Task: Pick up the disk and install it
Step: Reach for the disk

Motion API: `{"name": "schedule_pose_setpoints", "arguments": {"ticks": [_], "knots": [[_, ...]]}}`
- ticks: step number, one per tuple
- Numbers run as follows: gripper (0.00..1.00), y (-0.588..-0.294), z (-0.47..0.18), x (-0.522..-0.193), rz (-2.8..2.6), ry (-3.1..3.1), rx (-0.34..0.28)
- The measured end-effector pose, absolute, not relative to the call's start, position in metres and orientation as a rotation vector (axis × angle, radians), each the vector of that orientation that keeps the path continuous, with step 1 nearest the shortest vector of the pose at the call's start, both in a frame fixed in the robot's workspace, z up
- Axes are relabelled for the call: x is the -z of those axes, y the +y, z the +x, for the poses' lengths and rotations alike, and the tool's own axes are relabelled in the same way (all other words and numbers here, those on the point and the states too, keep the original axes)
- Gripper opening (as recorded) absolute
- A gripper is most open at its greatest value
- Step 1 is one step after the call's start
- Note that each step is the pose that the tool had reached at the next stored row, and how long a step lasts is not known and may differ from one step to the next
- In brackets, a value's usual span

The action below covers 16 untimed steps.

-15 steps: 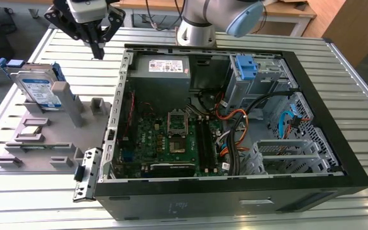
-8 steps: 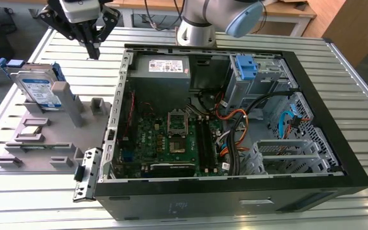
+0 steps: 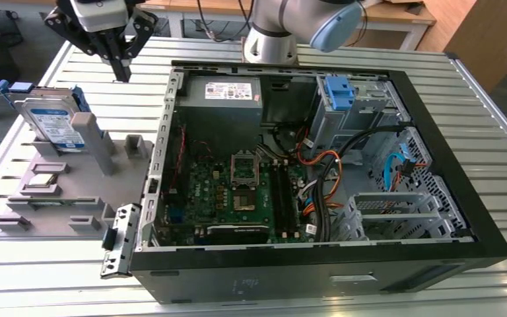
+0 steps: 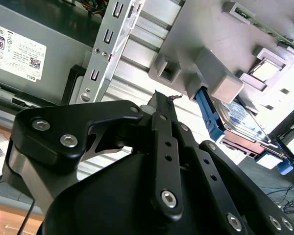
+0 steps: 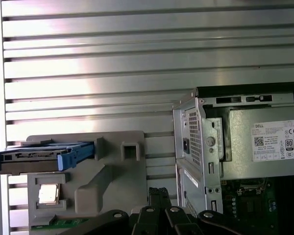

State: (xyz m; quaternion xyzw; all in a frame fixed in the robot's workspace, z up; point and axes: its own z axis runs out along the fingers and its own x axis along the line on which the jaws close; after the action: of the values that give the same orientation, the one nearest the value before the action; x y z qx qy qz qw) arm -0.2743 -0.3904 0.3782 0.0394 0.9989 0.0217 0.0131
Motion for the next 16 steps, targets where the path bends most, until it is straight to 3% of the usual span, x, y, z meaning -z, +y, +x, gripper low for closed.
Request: {"name": "schedule_pose_setpoints", "arguments": {"ticks": [16], "knots": [[0.11,-0.39,-0.296,-0.376,0.123,3.112,-0.068]]}}
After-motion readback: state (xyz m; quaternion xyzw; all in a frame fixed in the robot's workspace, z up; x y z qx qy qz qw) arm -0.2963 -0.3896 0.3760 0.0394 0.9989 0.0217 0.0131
